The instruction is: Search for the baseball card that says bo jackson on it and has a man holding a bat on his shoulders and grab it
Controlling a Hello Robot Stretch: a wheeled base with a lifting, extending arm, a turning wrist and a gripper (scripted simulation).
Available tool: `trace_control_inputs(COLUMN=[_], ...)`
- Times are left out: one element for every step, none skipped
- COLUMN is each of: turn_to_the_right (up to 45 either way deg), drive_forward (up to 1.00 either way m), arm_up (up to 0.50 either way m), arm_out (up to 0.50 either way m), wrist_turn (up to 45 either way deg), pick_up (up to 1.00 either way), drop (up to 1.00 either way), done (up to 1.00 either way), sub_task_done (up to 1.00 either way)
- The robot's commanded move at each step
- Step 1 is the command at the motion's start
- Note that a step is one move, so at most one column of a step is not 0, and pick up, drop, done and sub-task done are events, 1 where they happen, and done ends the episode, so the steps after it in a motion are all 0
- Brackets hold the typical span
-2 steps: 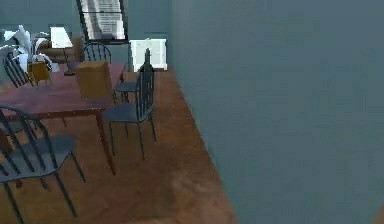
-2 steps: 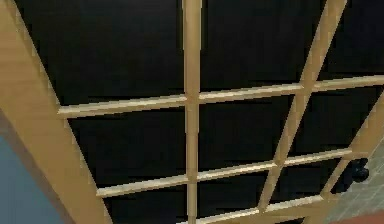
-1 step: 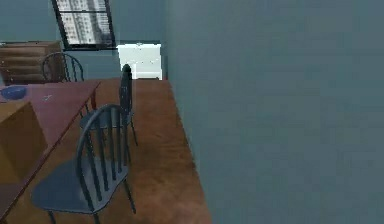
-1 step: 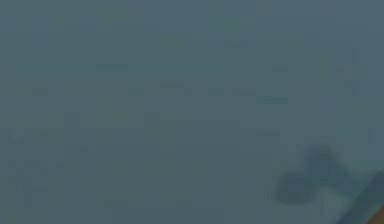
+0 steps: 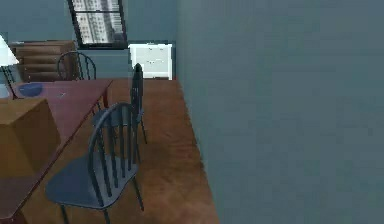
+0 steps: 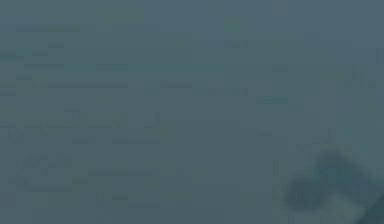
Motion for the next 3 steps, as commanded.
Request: trace_control_inputs(turn_to_the_right=[0.0,-6.0,0.0], drive_forward=[1.0,0.0,0.3], arm_up=[0.0,0.0,0.0], arm_out=[0.0,0.0,0.0], wrist_turn=[0.0,0.0,0.0], pick_up=[0.0,0.0,0.0], drop=[0.0,0.0,0.0], done=[0.0,0.0,0.0], sub_task_done=[0.0,0.0,0.0])
